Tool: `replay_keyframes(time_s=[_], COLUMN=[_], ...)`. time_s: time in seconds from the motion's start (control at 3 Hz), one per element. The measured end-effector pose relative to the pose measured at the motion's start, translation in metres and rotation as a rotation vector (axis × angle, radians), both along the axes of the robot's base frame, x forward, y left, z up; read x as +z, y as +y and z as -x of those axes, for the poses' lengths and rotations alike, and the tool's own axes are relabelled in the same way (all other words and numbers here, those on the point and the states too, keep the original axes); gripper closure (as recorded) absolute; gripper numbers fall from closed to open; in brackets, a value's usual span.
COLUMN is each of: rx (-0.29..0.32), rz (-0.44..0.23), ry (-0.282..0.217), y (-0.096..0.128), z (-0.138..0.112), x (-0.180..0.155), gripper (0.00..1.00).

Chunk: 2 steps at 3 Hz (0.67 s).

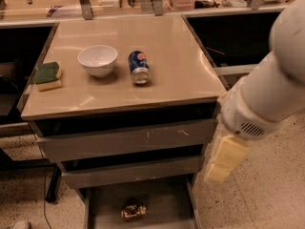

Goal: Pick orange can from bottom drawer and place on counter

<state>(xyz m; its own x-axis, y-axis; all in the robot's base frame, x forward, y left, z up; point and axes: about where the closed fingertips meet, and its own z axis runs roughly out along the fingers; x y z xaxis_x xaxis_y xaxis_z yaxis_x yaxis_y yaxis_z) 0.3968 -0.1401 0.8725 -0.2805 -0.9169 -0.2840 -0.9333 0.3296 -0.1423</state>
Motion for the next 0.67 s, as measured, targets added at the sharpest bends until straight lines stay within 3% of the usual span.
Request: replay_keyframes(time_s=[0.33, 0.67], rx=[0.001, 0.001], rz=[-0.007, -0.007], ry=[0.072, 0.072], y=[0.0257, 0.0258], z=[0.0070, 0.0069], x=[-0.0920, -0.0914], gripper=[0.00, 0.00])
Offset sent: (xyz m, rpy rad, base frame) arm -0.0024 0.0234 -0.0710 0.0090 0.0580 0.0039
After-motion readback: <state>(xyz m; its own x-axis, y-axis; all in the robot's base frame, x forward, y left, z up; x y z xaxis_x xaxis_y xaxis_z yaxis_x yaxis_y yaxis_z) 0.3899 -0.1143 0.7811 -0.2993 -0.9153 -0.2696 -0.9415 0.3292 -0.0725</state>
